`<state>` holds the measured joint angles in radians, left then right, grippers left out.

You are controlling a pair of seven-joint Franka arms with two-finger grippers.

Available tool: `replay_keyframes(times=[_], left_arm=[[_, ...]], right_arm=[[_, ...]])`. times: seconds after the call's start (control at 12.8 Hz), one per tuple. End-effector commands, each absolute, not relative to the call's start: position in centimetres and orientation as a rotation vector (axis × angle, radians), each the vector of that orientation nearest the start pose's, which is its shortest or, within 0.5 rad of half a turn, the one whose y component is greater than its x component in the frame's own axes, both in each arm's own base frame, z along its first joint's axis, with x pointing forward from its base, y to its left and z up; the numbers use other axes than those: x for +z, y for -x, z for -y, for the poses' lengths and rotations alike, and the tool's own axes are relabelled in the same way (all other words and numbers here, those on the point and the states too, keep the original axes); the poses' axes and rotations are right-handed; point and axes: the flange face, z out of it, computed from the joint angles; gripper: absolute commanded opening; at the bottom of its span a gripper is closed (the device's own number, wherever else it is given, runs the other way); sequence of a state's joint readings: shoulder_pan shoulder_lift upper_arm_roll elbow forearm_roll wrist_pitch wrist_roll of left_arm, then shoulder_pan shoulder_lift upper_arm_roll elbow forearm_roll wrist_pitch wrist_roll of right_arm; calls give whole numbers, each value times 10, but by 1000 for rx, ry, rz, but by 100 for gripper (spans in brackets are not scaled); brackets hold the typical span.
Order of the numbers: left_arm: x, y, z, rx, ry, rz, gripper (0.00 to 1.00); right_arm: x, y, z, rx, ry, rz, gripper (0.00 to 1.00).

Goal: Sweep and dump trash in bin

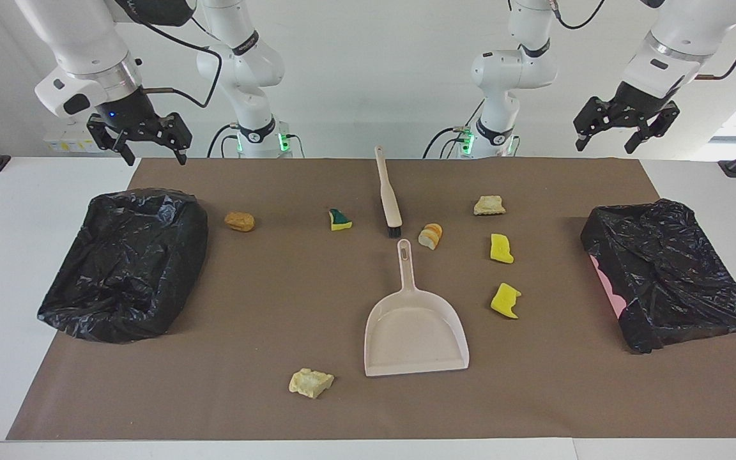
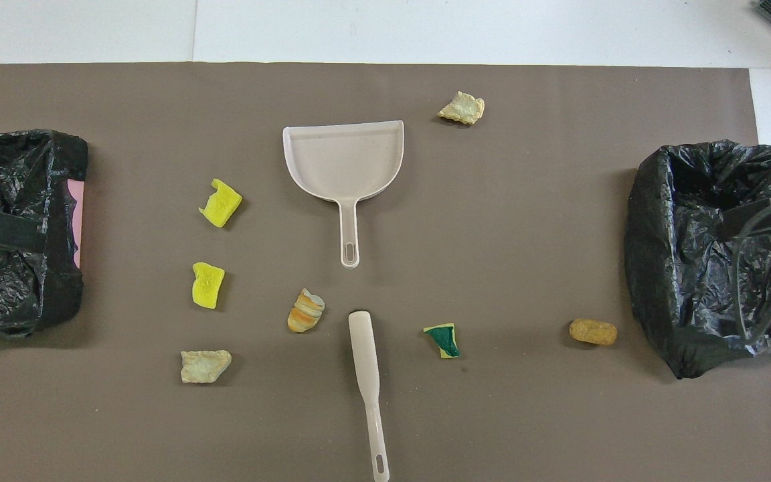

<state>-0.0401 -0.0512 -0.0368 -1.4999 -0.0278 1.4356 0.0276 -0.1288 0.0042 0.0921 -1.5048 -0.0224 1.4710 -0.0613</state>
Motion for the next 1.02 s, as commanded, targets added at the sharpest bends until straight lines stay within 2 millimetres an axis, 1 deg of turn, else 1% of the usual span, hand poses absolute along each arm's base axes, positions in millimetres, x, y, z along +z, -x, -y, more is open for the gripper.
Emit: replay_keyframes(times=[0.0, 0.31, 0.7, 0.94], left_arm=[[673, -513, 45, 25, 3150, -165, 100], [675, -515, 44, 10, 3152, -156, 100], [675, -514, 48, 11, 3152, -165, 100], [674, -513, 57, 13, 3151, -190, 100]], right_arm=[[649, -541, 20, 69, 3152, 35, 100], [648, -541, 17, 66, 3152, 39, 100], [645, -546, 16, 64, 3156, 3, 100], [645, -547, 7, 53, 3145, -75, 100]])
